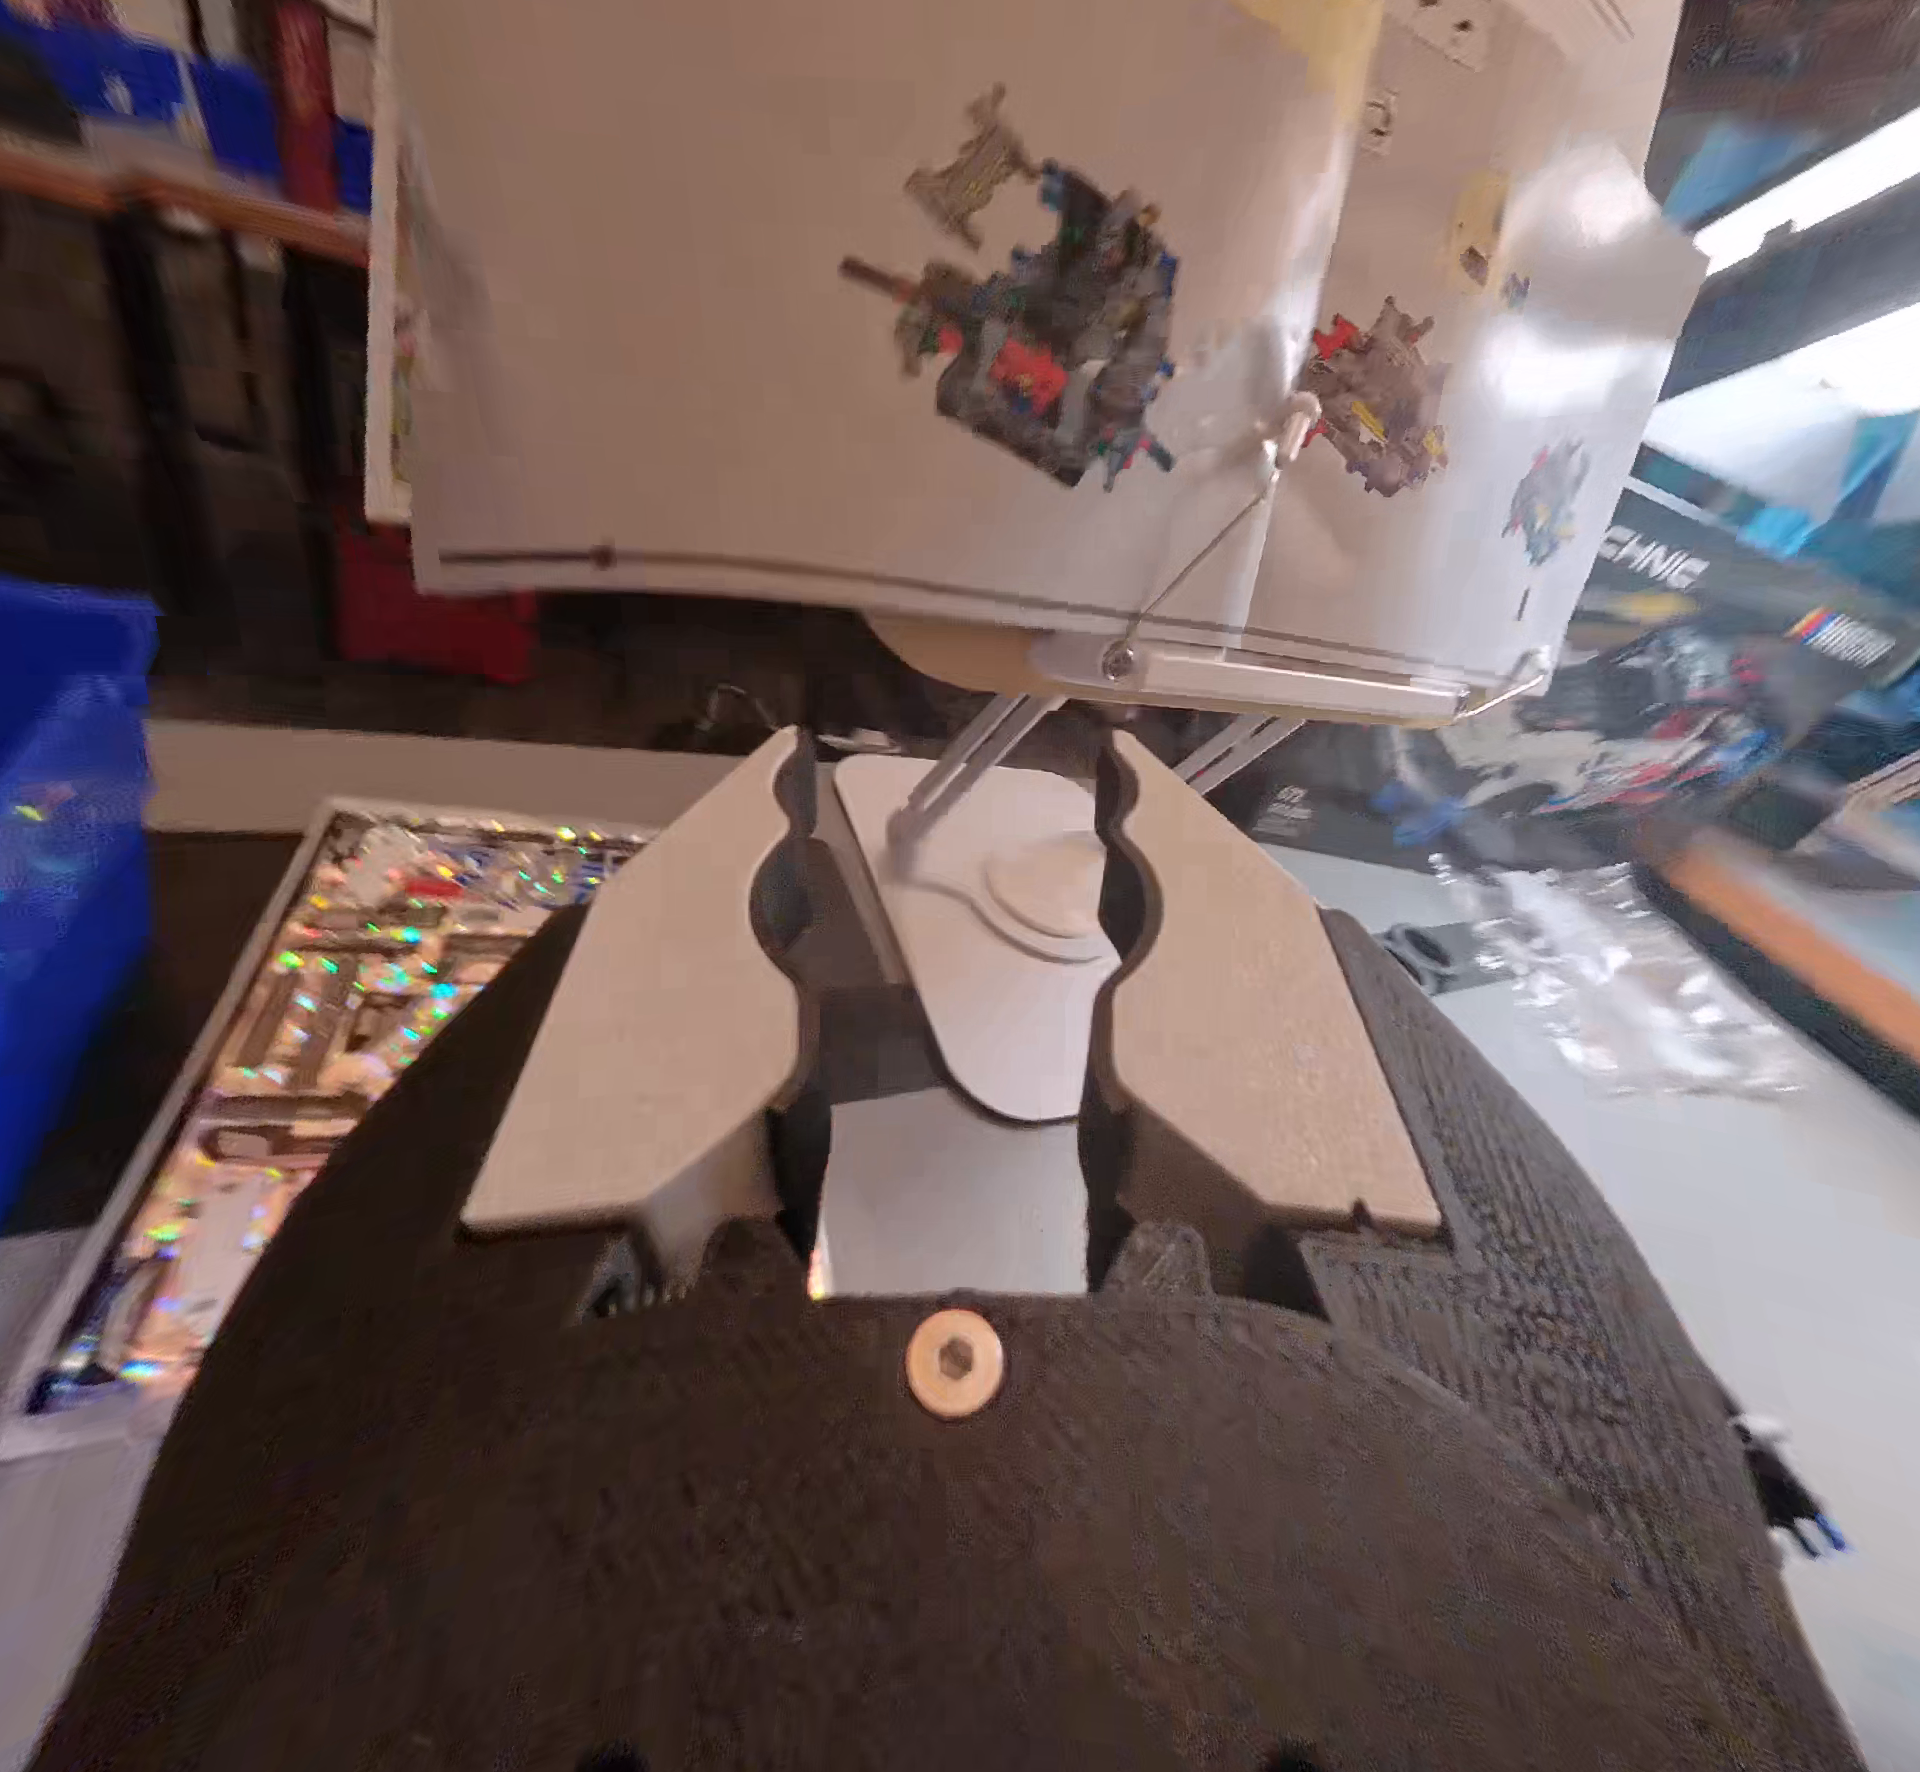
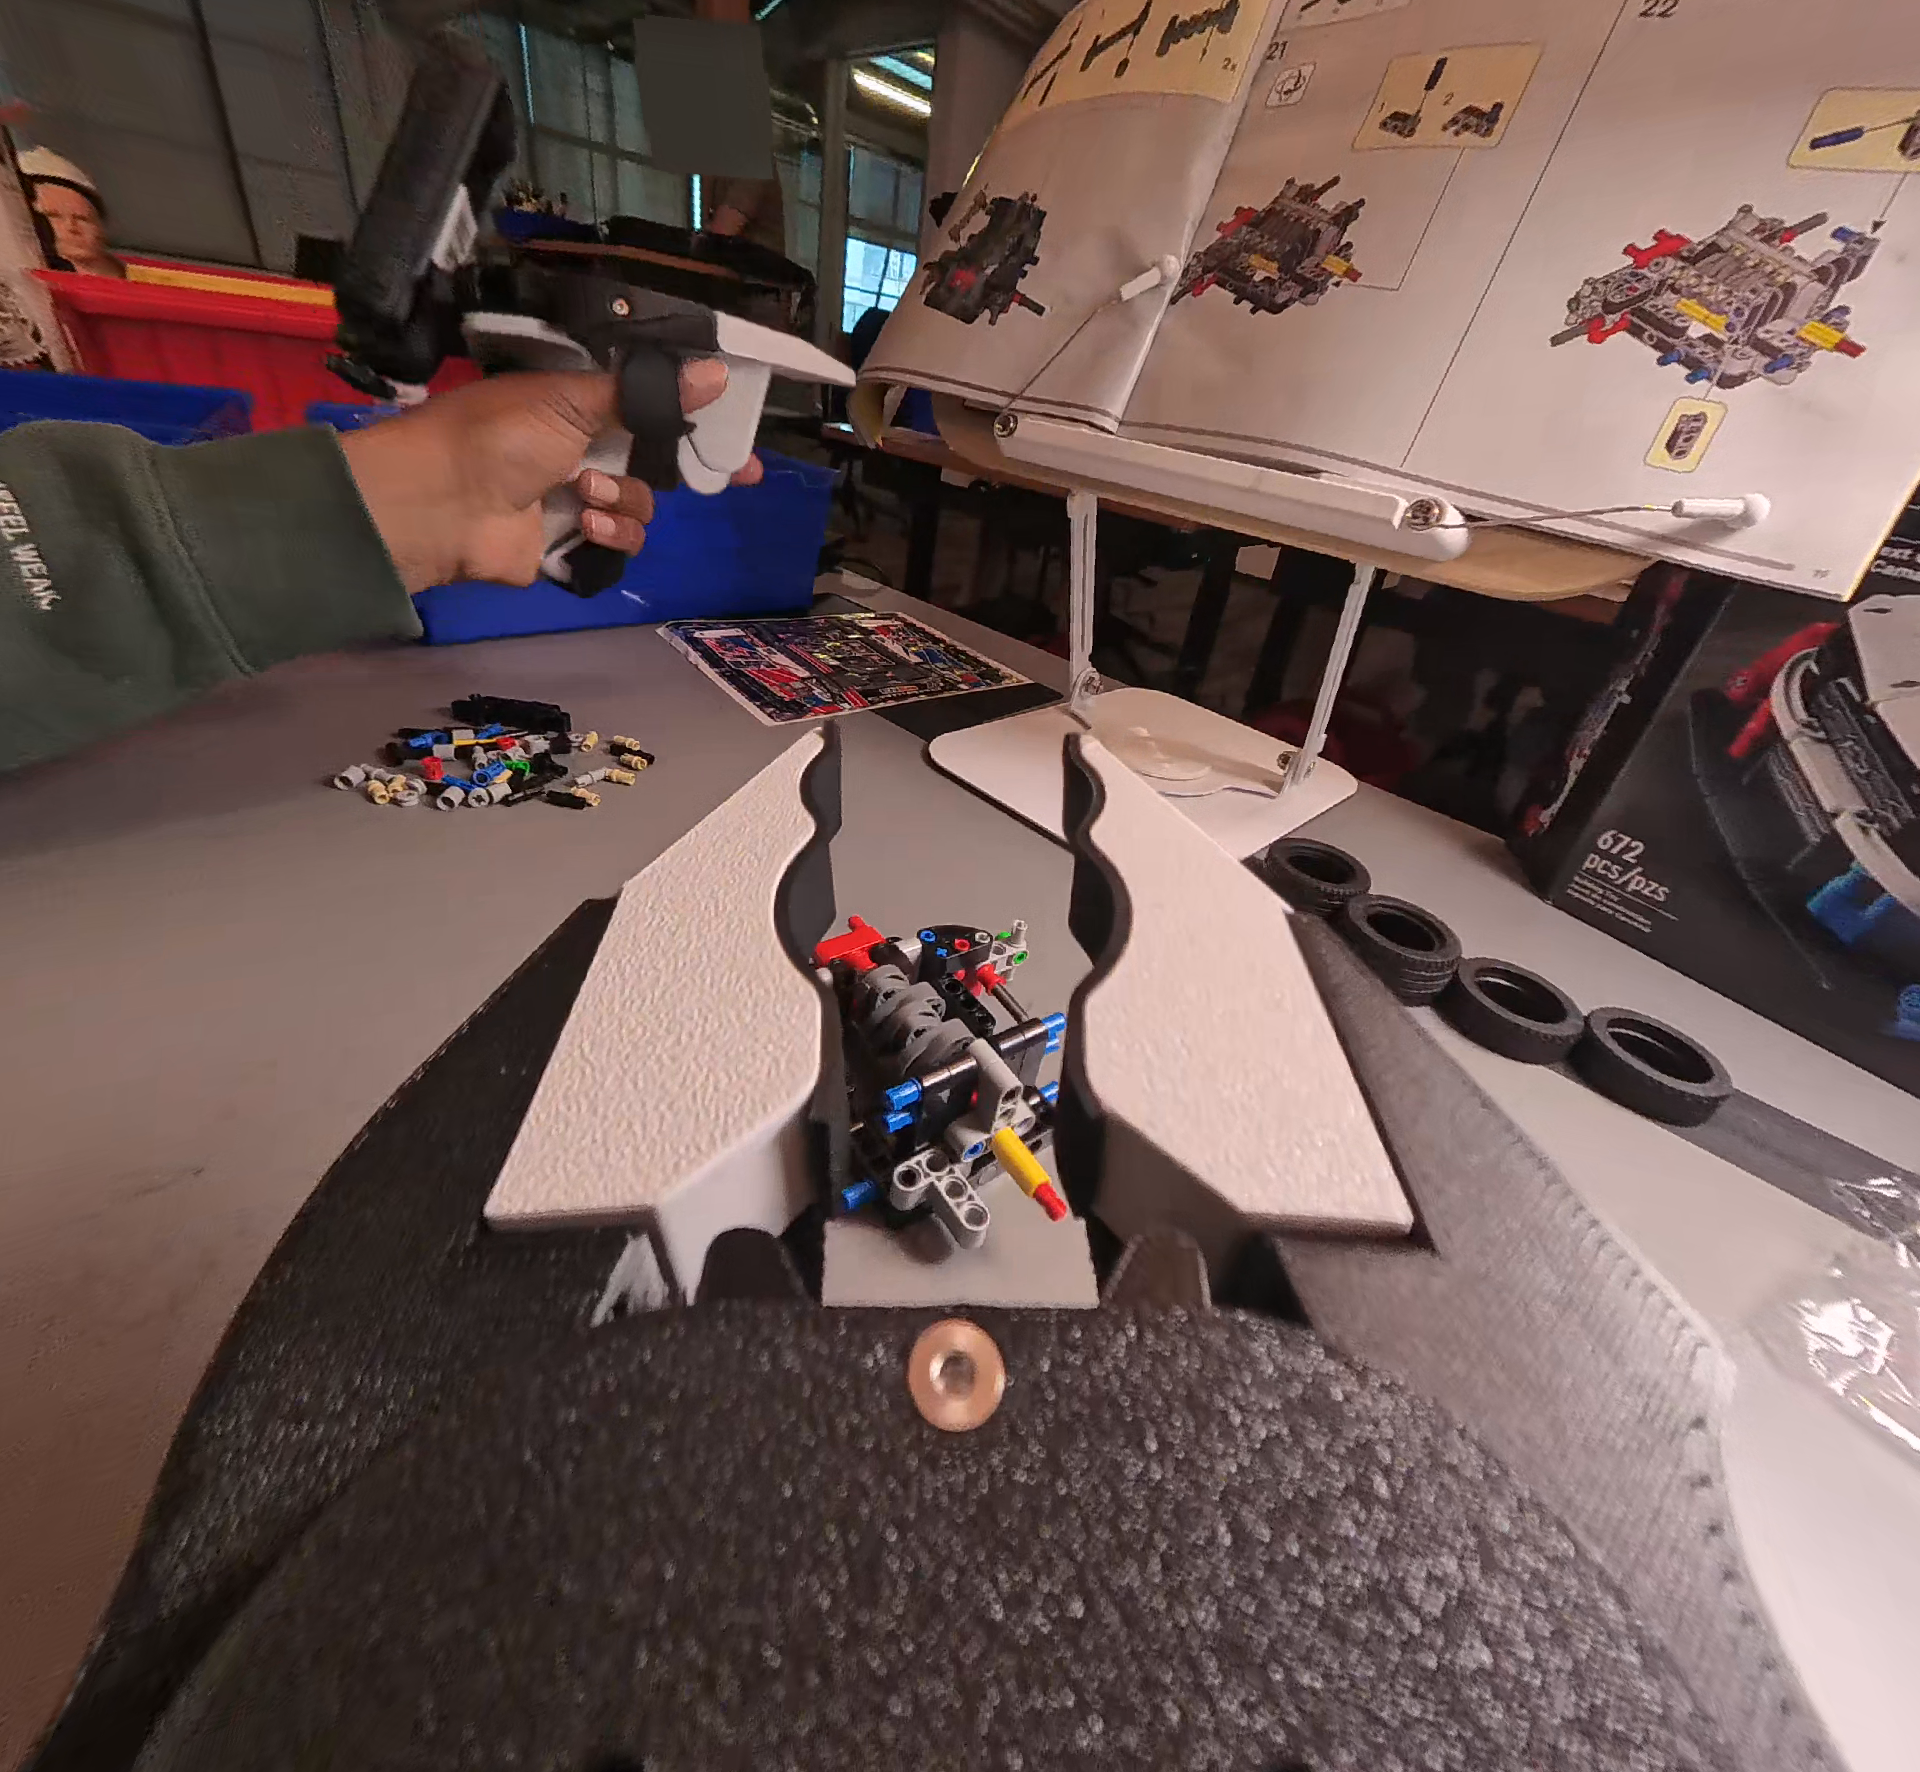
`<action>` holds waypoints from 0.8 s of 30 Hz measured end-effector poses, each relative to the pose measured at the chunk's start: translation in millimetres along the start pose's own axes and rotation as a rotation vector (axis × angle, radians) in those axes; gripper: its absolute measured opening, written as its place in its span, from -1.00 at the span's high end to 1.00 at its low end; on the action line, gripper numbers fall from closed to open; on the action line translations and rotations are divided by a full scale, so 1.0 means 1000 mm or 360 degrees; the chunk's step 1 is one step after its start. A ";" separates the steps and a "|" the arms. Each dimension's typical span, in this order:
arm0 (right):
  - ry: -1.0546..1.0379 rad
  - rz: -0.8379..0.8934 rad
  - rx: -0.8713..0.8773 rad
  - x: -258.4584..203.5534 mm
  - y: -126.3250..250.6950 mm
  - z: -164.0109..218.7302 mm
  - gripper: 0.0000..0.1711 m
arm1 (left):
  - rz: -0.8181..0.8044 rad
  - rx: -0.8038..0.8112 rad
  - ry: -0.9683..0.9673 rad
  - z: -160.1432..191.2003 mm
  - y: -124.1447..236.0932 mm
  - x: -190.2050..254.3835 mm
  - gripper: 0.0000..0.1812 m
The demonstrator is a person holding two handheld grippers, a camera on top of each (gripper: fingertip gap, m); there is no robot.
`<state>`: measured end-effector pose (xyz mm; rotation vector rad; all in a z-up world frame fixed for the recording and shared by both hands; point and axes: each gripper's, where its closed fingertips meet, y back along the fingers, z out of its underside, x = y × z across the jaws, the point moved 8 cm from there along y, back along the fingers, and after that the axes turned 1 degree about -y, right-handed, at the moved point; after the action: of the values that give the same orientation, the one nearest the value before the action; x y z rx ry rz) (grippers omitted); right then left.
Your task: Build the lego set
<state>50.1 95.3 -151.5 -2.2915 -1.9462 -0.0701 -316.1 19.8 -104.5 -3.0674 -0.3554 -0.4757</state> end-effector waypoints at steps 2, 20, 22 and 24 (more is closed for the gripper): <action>0.0026 0.0012 -0.0005 0.000 0.001 0.000 0.53 | 0.0038 0.0001 0.0171 0.009 -0.003 -0.014 0.37; -0.0467 0.0151 -0.0078 0.275 -0.113 -0.048 0.35 | -0.0044 -0.0146 -0.0993 -0.022 -0.096 0.079 0.74; -0.0536 0.0086 -0.0051 0.283 -0.129 -0.049 0.38 | -0.0111 -0.0169 -0.1098 -0.022 -0.105 0.079 0.79; -0.0589 -0.0013 -0.0055 0.283 -0.142 -0.051 0.67 | -0.0129 -0.0182 -0.1125 -0.023 -0.107 0.081 0.89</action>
<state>-40.5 388.3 -56.2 -2.4607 -2.1310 0.3467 -272.2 140.7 -60.6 -3.2313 -0.4667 0.6356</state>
